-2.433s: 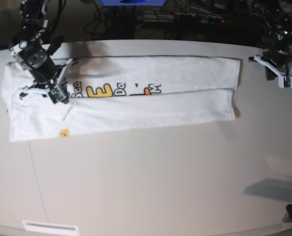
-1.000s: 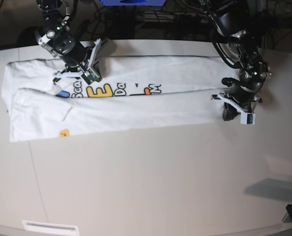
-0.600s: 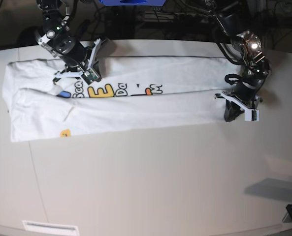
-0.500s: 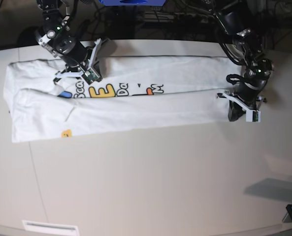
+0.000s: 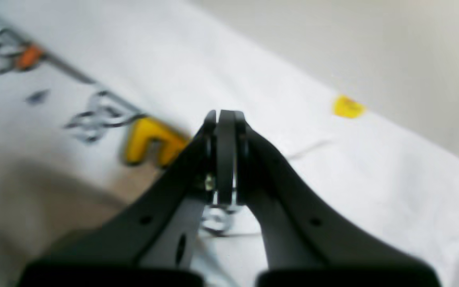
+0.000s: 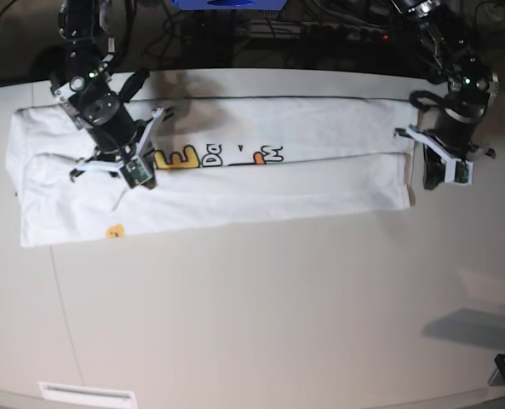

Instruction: Fold the T-shirt properly

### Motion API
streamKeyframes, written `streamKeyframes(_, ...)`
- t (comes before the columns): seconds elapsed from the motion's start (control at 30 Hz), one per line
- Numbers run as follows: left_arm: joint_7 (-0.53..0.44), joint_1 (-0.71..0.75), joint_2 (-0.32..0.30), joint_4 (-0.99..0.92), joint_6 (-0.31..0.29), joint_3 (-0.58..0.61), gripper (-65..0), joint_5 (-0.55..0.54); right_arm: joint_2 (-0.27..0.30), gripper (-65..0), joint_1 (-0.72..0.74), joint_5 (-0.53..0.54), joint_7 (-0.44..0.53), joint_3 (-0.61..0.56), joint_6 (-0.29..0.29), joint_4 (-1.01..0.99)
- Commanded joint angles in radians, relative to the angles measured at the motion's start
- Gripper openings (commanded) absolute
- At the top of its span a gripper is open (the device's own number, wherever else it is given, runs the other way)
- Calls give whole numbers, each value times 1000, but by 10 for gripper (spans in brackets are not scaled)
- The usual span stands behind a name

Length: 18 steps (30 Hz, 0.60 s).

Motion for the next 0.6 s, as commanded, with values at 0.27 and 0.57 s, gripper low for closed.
streamKeyframes(0.27, -24, 112, 26, -21, 11, -225, -650, -8, -3, -649, 67, 12, 38, 156, -14, -156)
streamKeyframes(0.57, -22, 124, 40, -47, 11, -222, -650, -10, -24, -649, 67, 12, 127, 156, -16, -394)
